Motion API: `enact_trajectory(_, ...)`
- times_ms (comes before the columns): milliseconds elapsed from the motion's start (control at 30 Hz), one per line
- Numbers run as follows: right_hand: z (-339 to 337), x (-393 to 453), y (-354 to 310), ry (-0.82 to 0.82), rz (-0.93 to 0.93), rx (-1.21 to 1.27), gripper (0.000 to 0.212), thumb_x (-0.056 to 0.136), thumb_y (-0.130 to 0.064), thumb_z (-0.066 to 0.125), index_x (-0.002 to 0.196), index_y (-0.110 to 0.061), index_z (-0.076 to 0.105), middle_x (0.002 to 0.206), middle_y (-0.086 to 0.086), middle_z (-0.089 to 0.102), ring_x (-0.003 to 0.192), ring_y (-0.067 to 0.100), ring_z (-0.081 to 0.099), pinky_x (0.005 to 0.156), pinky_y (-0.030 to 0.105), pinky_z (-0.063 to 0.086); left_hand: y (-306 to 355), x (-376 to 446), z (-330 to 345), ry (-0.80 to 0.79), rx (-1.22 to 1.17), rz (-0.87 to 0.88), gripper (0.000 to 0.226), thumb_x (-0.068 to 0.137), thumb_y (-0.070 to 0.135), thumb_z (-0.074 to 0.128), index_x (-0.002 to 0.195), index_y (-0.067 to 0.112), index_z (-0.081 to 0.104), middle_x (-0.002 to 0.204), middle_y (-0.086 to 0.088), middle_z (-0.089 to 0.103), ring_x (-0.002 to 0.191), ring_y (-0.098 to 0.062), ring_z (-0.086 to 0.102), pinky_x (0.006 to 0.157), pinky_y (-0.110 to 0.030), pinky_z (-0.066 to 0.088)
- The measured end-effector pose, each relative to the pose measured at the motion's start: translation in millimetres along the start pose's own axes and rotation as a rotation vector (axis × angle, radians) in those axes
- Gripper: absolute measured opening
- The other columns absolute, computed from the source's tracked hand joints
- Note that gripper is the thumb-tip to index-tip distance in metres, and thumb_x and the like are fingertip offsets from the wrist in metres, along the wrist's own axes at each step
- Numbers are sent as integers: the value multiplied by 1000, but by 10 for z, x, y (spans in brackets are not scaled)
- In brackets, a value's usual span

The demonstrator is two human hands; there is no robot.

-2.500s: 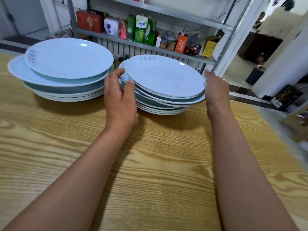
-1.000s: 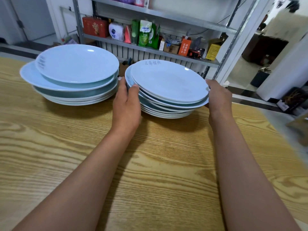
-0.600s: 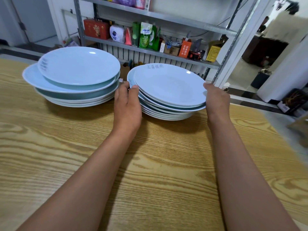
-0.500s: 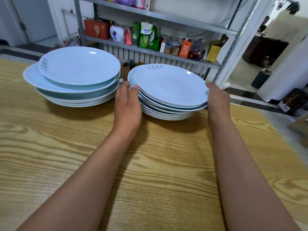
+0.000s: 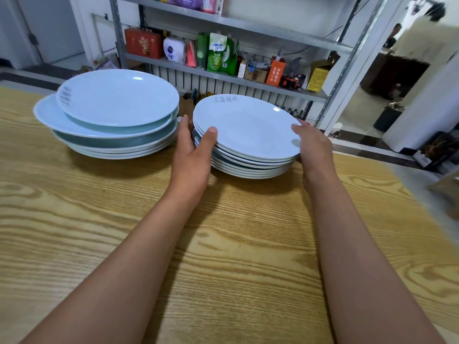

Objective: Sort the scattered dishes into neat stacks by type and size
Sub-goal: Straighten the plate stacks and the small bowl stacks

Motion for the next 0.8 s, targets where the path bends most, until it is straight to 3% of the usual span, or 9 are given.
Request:
enact_trajectory(33,-3,-3,-3,4,-9,-8,35,82,-31,63,114,-18,67,107,-6,67,98,14,63,84,31,49,-11,10,5,-17,4,14,68,88,52,55,146,26,30,145,10,42,130,-7,40,106,-28,34)
enact_trajectory(100,-18,7,2,13,-11,-7,11,86,-26,63,94,-21,68,94,-8,67,90,13,62,80,29,48,-10,16,7,-27,17,47,67,85,58,56,141,25,40,139,8,50,126,-7,46,107,-36,39)
enact_trajectory(200,-33,7,6,15,-22,-6,7,86,-23,64,79,-22,65,85,-7,67,86,16,62,75,29,47,37,-3,16,-20,7,100,43,92,45,54,130,25,52,123,10,61,113,-2,55,94,-25,46)
enact_trajectory(333,-91,27,3,38,-27,5,6,83,-18,66,78,-21,67,85,-4,67,82,15,61,71,27,48,39,8,-27,10,-16,117,41,90,47,57,123,24,58,117,8,64,109,-4,58,91,-26,48)
enact_trajectory(467,-179,51,-1,91,-61,5,9,83,-10,65,80,-19,68,77,-6,62,73,9,55,63,20,45,0,40,-97,90,72,97,69,76,72,56,126,25,57,125,2,59,116,-13,55,99,-42,46)
enact_trajectory(567,-195,81,42,126,-53,-45,18,81,-7,62,70,-21,66,73,-6,61,72,12,54,63,23,46,-10,42,-104,86,126,79,75,76,77,49,130,26,53,130,1,55,121,-15,51,102,-45,44)
enact_trajectory(667,-193,115,86,162,-39,-56,16,80,-12,60,68,-19,68,75,-2,66,78,18,60,74,36,55,38,9,-60,56,194,102,65,88,64,44,138,22,45,140,1,40,129,-14,39,109,-30,32)
enact_trajectory(733,-175,127,97,166,-46,-47,18,84,-16,57,74,-18,71,81,0,70,79,19,61,73,34,54,34,0,-35,36,200,101,64,91,58,44,143,20,40,145,3,33,132,-6,32,106,-20,25)
enact_trajectory(800,-157,127,100,148,-57,-35,19,89,-20,56,87,-18,75,93,2,74,82,15,63,73,28,51,14,14,29,-58,160,98,72,86,65,46,145,24,35,147,7,38,132,-3,34,112,-27,28)
Point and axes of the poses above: each hand's wrist, its own x-axis towards the middle knuckle, its own z-axis out of the palm, y = z × x, the point moved 8 cm from there along x, towards the middle knuckle
